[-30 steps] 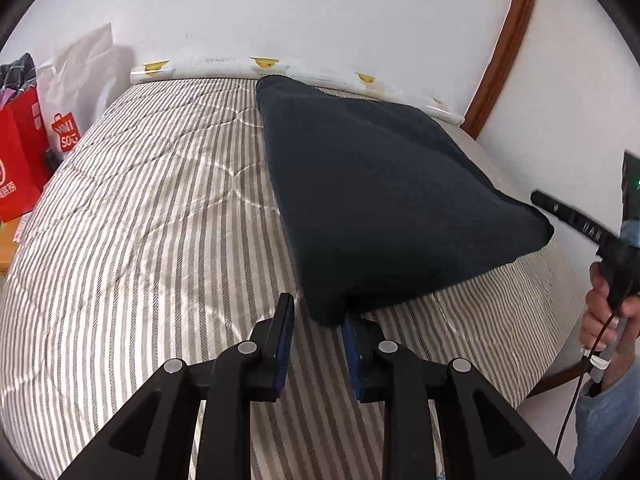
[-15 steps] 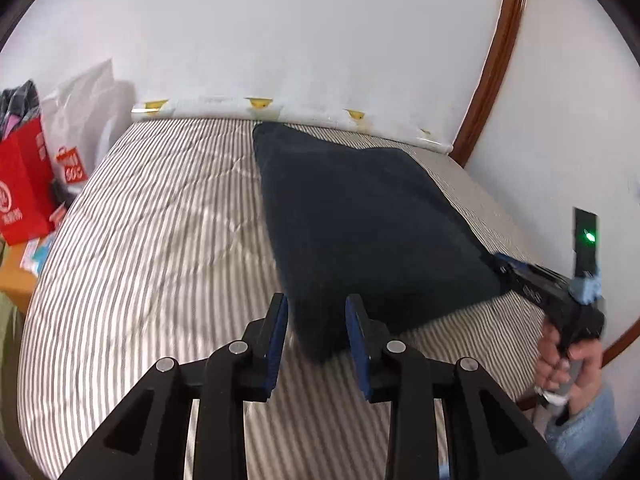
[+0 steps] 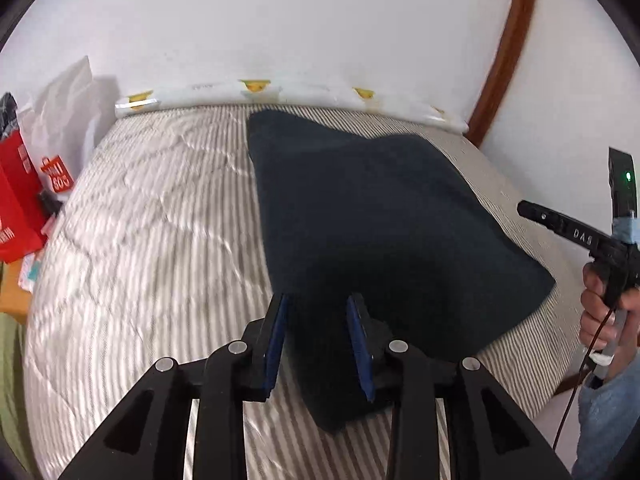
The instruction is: Fold small clothes
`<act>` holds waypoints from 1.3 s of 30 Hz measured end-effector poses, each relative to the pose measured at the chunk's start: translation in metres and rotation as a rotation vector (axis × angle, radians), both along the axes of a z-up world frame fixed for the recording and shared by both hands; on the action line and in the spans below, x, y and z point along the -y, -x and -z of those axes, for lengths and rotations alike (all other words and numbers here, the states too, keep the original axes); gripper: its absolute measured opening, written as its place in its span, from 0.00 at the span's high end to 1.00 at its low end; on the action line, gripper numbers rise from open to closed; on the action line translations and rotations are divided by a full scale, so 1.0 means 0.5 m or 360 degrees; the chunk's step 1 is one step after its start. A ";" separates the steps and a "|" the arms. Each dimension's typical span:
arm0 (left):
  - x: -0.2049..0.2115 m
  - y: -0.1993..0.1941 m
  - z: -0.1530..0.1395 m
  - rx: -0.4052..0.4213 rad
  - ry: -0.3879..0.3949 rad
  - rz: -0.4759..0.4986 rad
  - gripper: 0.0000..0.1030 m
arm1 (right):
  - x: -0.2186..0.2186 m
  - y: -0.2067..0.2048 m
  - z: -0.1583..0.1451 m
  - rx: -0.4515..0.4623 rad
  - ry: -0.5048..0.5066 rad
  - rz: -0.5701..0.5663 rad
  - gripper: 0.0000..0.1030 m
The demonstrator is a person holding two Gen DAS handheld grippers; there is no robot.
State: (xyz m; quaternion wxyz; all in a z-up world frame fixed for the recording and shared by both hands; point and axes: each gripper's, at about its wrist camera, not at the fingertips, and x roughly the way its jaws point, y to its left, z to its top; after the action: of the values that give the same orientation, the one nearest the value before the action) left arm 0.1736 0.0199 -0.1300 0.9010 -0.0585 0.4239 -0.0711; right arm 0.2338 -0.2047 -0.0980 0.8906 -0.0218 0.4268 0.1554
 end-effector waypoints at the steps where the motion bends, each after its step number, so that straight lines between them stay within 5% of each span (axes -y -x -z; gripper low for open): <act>1: -0.008 -0.016 -0.004 -0.0005 -0.0001 -0.0014 0.71 | -0.011 -0.028 -0.003 -0.0019 -0.0016 -0.0013 0.54; 8: -0.052 -0.106 0.000 -0.0026 0.0041 -0.0001 0.71 | -0.072 -0.184 0.014 -0.0158 -0.0110 -0.0048 0.50; 18: -0.081 -0.188 0.052 -0.0059 0.0264 0.0145 0.71 | -0.123 -0.314 0.092 -0.0363 -0.0237 -0.0065 0.49; 22: -0.077 -0.196 0.061 -0.0048 0.0261 0.0169 0.65 | -0.145 -0.349 0.115 -0.0398 -0.0268 -0.0072 0.49; 25: -0.082 -0.203 0.069 -0.0072 0.0321 0.0155 0.65 | -0.168 -0.353 0.100 -0.0290 -0.0215 -0.0149 0.86; 27: -0.084 -0.201 0.066 -0.0064 0.0322 0.0153 0.65 | -0.168 -0.343 0.074 -0.0112 -0.0236 -0.0205 0.91; 29: -0.084 -0.197 0.062 -0.0056 0.0317 0.0148 0.65 | -0.163 -0.344 0.067 -0.0033 -0.0214 -0.0189 0.92; 34: -0.075 -0.186 0.054 -0.0067 0.0292 0.0152 0.65 | -0.161 -0.389 0.132 -0.0256 -0.0153 -0.0093 0.90; 39: -0.066 -0.164 0.049 -0.0085 0.0256 0.0149 0.65 | -0.116 -0.346 0.072 -0.0208 -0.0131 -0.0060 0.75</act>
State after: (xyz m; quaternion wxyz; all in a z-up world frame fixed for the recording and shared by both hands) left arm 0.2558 0.0527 -0.1546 0.8775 -0.1126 0.4429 -0.1453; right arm 0.4067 -0.1469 -0.1342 0.8579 0.0169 0.4767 0.1908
